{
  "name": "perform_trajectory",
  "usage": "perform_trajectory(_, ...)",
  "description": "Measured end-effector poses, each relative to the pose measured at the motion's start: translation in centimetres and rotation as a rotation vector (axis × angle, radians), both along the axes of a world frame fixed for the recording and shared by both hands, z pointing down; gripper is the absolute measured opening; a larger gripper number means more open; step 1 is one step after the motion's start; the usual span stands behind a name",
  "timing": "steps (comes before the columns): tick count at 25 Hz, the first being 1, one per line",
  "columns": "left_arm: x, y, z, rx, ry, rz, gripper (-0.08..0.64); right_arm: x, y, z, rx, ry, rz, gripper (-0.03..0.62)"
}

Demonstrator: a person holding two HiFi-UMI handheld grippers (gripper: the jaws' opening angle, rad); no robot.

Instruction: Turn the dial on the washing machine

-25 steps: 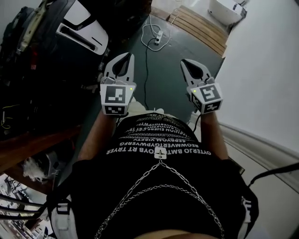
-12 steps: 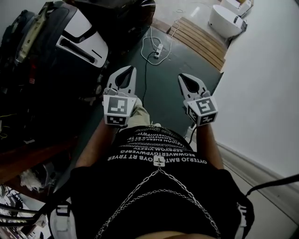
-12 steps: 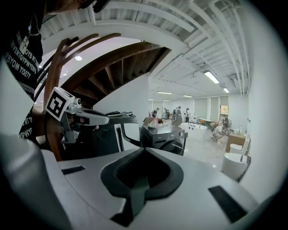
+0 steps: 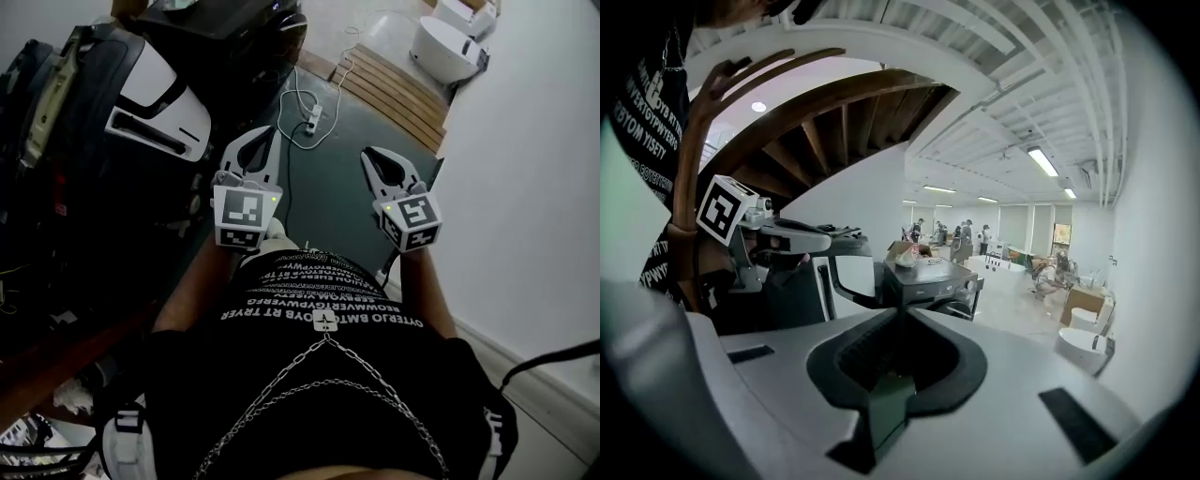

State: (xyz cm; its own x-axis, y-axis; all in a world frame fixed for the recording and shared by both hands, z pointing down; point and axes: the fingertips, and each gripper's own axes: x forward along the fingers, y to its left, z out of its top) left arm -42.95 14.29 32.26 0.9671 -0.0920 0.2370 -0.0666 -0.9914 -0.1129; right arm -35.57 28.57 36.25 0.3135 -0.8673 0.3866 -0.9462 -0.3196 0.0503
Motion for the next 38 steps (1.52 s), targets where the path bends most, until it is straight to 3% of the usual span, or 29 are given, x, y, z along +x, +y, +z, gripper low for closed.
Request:
perform_trajectory(9,3.4,-8.0,-0.6,-0.011,-0.020,-0.033,0.005,5.1,-7.0,-0.7,-0.004,0.009,0.027,0.097)
perform_trajectory(16,6.4,-10.3,2.3,-0.022,-0.064,-0.019,0.005,8.1,-10.0,-0.2,-0.027,0.029,-0.008,0.137)
perform_trajectory(22,12.2,-8.6,3.1,-0.020,-0.063,0.002,0.005,13.4,-9.0,0.7,0.017,-0.018,-0.008,0.156)
perform_trajectory(28,19.8,-5.9,1.0,-0.013,-0.029,-0.009,0.005,19.7,-6.7,1.8,0.017,-0.066,-0.048,0.176)
perform_trajectory(32,24.9,-4.6,0.4,-0.015,-0.019,-0.026,0.005,24.1,-6.0,0.9,0.021,-0.052,-0.085,0.183)
perform_trajectory(38,29.6,-1.8,-0.6,0.004,-0.017,-0.052,0.005,28.3,-4.1,0.7,-0.007,0.007,-0.144,0.186)
